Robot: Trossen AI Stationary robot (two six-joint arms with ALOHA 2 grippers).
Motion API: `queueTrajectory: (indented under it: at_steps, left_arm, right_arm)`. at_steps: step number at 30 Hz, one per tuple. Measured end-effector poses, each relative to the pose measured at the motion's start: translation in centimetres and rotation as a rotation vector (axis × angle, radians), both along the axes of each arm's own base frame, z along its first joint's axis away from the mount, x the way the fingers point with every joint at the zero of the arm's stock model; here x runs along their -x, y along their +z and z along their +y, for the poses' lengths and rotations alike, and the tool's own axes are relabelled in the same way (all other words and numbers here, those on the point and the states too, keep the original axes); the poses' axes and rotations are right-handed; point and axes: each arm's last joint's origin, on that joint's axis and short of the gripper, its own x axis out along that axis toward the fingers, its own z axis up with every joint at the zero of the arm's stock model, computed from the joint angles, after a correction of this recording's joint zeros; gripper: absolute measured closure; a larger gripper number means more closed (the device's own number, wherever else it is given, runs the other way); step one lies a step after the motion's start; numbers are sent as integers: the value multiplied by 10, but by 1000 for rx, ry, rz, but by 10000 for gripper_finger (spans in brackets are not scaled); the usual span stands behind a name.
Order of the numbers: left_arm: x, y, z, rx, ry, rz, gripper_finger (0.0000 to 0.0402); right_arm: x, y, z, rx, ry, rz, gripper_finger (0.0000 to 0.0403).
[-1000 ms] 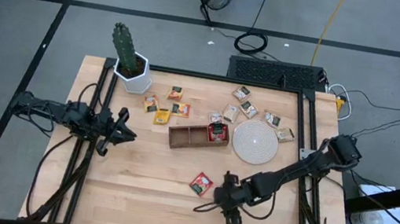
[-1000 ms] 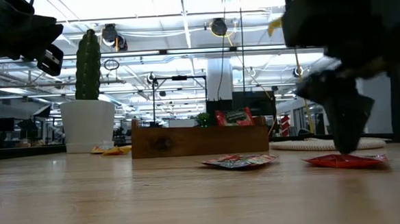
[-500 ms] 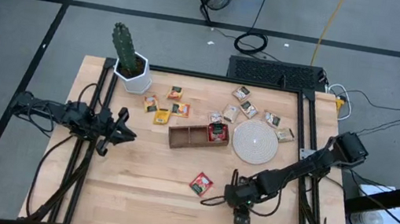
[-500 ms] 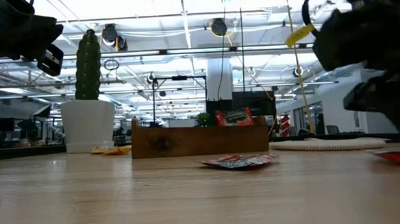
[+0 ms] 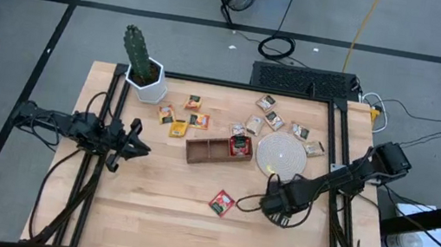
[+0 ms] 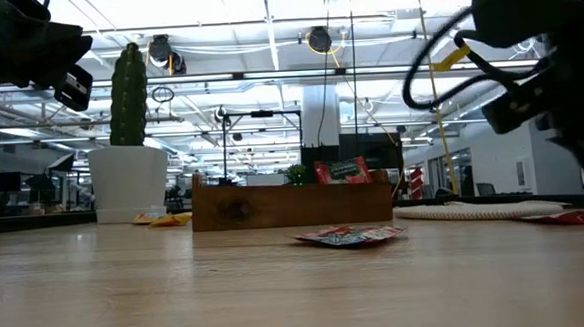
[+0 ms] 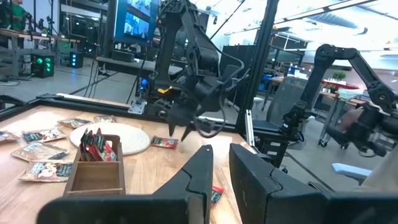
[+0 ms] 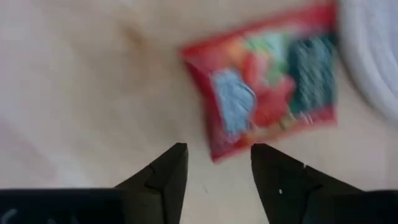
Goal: Pick & Place Tea
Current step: Put the red tea bag into the right section of the wooden organizer
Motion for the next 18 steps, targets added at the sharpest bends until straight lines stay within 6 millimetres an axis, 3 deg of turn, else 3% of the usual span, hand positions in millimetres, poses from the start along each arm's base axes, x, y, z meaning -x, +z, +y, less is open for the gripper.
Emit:
queueTrajectory:
  at_steps: [9,14,18]
  left_arm:
    - [0,0,0,0,0,0,344]
    - [0,0,0,0,0,0,344]
    - [0,0,0,0,0,-1,344]
  right_arm:
    - [7,-1,-3,122,-145,-4,247]
    - [14,-9,-13,-19,-283,98,202]
    - [21,-8,-19,-101,-432,59,157]
